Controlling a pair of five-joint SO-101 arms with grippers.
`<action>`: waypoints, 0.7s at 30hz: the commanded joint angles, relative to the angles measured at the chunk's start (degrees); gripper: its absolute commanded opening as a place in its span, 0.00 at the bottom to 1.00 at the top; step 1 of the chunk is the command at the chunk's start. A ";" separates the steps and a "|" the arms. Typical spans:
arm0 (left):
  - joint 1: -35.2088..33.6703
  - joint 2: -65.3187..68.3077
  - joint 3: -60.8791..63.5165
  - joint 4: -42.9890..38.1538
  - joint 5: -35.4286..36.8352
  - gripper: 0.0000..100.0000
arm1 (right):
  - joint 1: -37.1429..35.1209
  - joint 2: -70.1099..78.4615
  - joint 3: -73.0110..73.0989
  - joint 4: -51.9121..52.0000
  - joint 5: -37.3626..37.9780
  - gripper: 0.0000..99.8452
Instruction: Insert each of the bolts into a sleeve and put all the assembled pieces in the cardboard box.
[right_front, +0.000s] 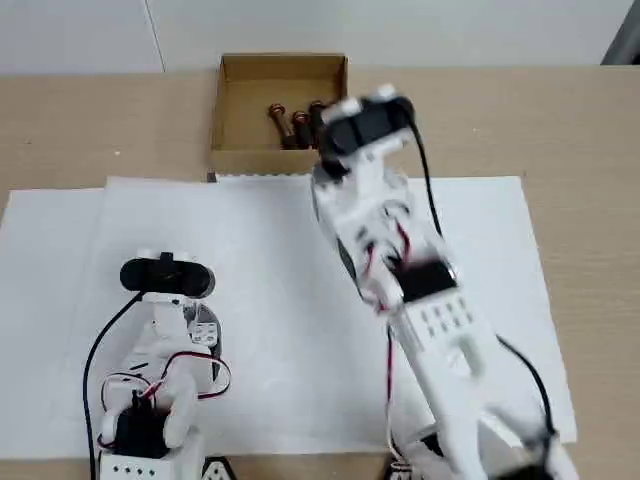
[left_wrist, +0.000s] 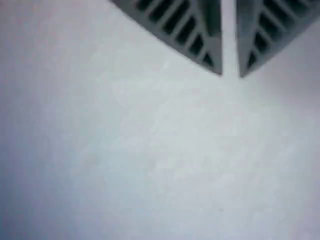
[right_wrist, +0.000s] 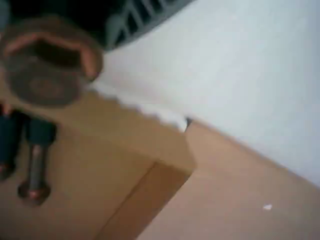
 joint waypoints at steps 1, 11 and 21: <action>-0.35 -0.35 -0.22 -1.05 0.00 0.01 | 0.57 11.47 -13.36 -4.70 4.40 0.00; 0.09 -0.35 -0.13 -1.05 0.00 0.01 | 0.57 41.98 -42.99 -5.23 22.86 0.00; 0.09 -0.35 -0.13 -1.05 0.00 0.01 | 0.22 67.82 -66.55 -5.32 44.84 0.00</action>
